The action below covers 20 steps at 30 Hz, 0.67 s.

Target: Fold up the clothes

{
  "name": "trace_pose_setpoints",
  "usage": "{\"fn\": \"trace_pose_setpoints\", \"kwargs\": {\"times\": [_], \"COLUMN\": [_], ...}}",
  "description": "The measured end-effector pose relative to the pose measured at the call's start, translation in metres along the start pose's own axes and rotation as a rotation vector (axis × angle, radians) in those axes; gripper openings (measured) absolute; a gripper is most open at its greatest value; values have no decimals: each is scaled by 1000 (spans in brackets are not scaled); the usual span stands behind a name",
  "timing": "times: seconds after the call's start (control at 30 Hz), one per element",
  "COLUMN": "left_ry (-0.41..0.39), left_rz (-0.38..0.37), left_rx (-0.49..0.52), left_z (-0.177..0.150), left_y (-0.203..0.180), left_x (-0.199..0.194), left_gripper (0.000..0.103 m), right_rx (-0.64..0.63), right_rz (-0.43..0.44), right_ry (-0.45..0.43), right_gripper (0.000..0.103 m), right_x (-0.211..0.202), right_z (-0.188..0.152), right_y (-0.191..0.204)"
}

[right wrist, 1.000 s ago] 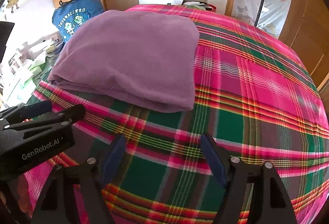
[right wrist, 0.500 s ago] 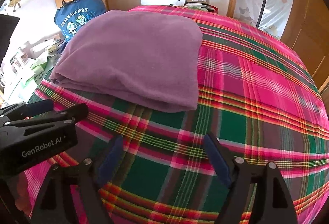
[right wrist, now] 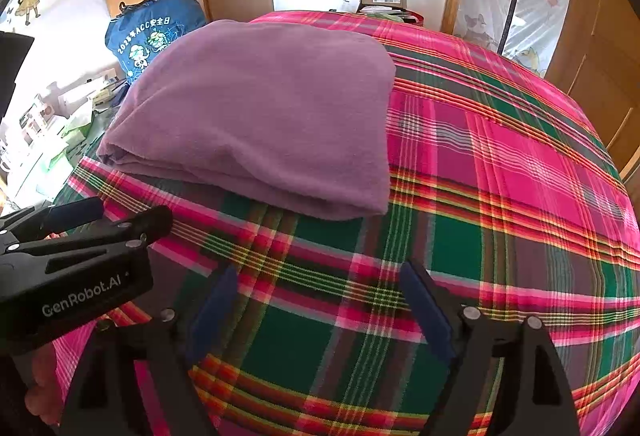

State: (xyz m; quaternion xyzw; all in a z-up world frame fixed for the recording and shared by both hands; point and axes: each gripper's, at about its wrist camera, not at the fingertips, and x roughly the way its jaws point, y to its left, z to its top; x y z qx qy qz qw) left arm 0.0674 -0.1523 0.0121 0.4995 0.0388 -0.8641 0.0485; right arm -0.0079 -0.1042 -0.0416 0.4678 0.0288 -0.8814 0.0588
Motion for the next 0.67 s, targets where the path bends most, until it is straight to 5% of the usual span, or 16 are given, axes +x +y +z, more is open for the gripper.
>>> {"fn": "trace_pose_setpoints", "kwargs": {"times": [0.67], "left_ry": [-5], "left_rz": [5], "left_rx": [-7], "left_z": [-1], "left_y": [-2], "left_x": [-1], "left_gripper": [76], "right_rx": [2], "right_rz": [-1], "right_ry": [-10], "right_gripper": [86], "right_x": [1], "right_z": [-1], "right_y": [2]}}
